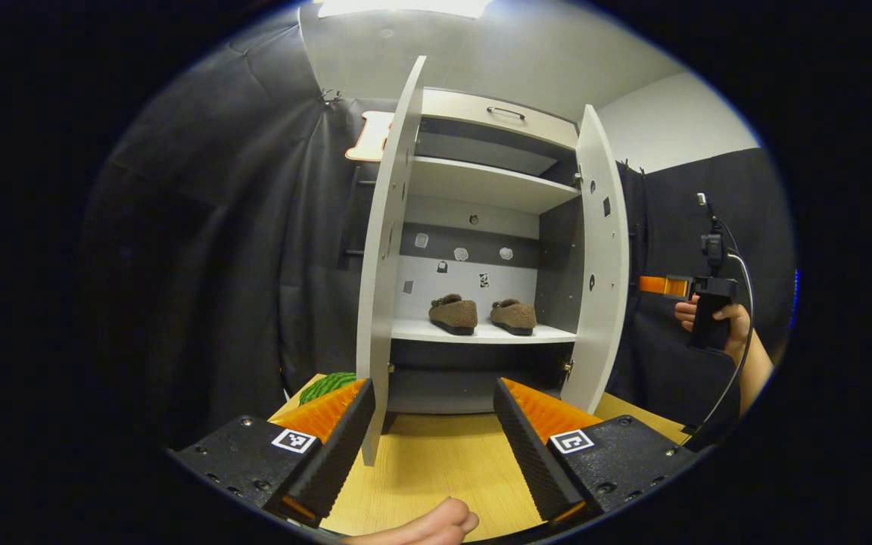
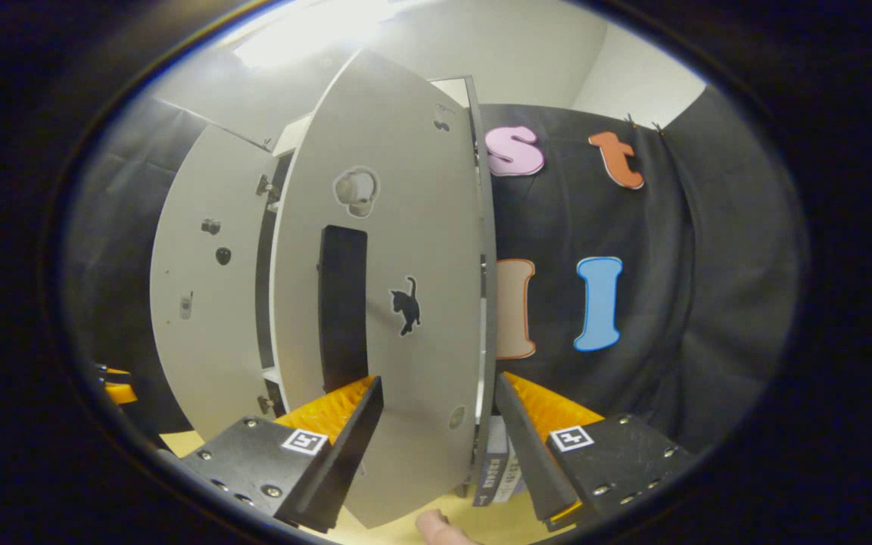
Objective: Grab one shoe with the right hand and put it into the shoe cabinet, grab the other shoe with the left hand and put it into the shoe cabinet; then close the right door with the right hand and the left door with the left hand.
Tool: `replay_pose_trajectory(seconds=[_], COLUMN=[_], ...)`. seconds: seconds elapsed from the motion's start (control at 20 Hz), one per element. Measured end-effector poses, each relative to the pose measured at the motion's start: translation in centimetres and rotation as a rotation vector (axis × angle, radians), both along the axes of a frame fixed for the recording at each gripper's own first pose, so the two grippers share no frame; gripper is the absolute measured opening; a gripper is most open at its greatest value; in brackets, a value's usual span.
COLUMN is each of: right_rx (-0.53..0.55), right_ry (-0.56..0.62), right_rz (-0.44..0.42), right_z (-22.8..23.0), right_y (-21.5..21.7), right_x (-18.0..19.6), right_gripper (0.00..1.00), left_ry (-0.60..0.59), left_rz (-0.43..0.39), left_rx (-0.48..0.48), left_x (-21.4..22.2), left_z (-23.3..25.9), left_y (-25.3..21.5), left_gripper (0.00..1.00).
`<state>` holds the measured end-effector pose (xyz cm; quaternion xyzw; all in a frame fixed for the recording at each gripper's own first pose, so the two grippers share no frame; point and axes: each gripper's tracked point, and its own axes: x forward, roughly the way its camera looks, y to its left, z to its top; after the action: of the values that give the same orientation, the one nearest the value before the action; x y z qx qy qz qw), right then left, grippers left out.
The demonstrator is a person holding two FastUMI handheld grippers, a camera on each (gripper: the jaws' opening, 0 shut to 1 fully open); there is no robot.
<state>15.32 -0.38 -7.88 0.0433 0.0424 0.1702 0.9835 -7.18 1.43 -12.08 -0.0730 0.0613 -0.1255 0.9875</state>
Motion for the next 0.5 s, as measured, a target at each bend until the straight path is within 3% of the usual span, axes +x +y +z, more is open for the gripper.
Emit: replay_pose_trajectory(seconds=[0.3, 0.5], right_rx=[0.113, 0.108], right_ry=[-0.004, -0.003], right_rz=[0.046, 0.037], right_z=[-0.3, -0.8], right_y=[1.8, 1.6], right_x=[0.4, 0.2], right_gripper=[0.93, 0.92], left_ry=[-0.046, -0.060], left_rz=[0.012, 0.010], left_rx=[0.033, 0.022], left_x=[-0.1, 0.3], left_z=[1.0, 1.6], left_y=[1.3, 3.1], left_gripper=[0.96, 0.93])
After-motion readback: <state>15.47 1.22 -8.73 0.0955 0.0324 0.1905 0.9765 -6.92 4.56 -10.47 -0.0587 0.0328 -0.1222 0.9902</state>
